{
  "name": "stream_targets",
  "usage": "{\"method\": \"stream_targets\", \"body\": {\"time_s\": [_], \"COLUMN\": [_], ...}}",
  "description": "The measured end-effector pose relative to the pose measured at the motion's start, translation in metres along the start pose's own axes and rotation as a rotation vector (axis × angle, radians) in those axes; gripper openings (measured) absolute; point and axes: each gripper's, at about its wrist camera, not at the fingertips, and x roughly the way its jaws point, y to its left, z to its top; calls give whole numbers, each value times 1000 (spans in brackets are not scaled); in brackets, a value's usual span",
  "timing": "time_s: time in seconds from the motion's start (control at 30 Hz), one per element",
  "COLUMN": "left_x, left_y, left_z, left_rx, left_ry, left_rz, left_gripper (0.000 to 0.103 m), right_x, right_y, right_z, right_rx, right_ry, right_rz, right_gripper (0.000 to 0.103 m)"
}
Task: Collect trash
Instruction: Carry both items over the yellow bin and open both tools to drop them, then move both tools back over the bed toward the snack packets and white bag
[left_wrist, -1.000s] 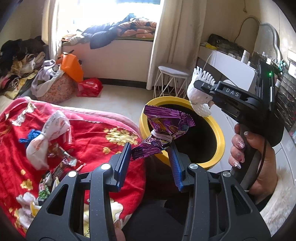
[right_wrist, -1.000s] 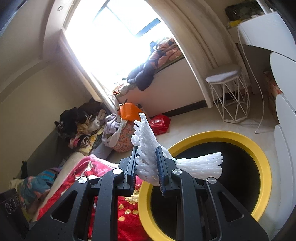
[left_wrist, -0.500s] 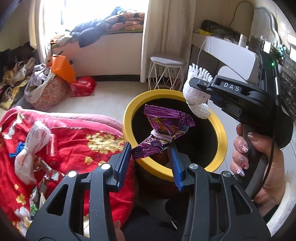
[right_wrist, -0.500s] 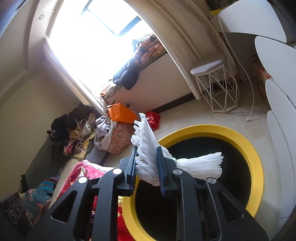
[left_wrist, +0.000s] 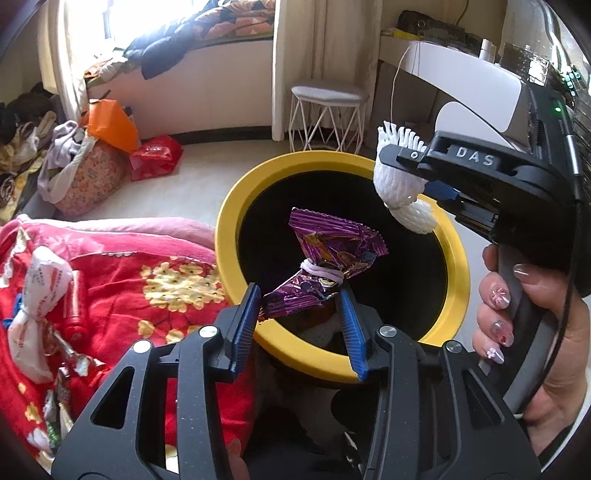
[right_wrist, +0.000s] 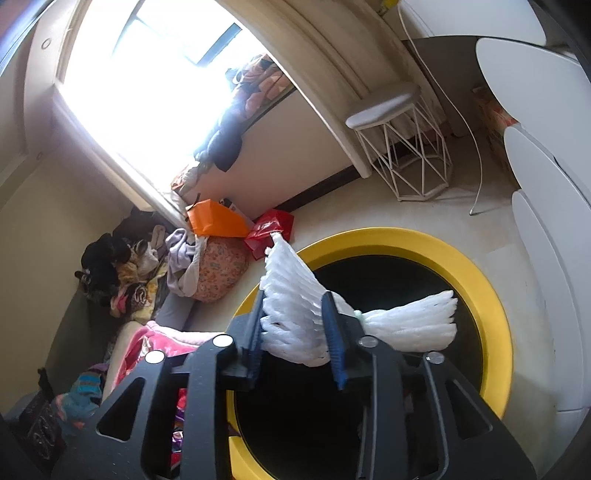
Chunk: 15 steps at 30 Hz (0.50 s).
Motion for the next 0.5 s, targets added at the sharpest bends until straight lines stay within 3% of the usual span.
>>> {"method": "stream_targets", "body": {"time_s": [0.1, 0.17, 0.43, 0.5], "left_x": [4, 3, -19, -27], "left_y": [-1, 0, 7, 10], "left_z": [2, 3, 0, -2], "left_rx": [1, -5, -72, -86], "left_ry": [3, -10, -82, -106], "left_rz": [-10, -15, 8, 17], "left_gripper": [42, 54, 92, 92], "right_x": [-1, -1, 0, 0], "right_y": [-4, -6, -5, -4], "right_z": [1, 2, 2, 3], "right_rx": [16, 22, 8, 4], "right_ry": [-8, -14, -25, -26], "right_rz": [-9, -17, -43, -48], "right_gripper": [40, 48, 62, 63]}}
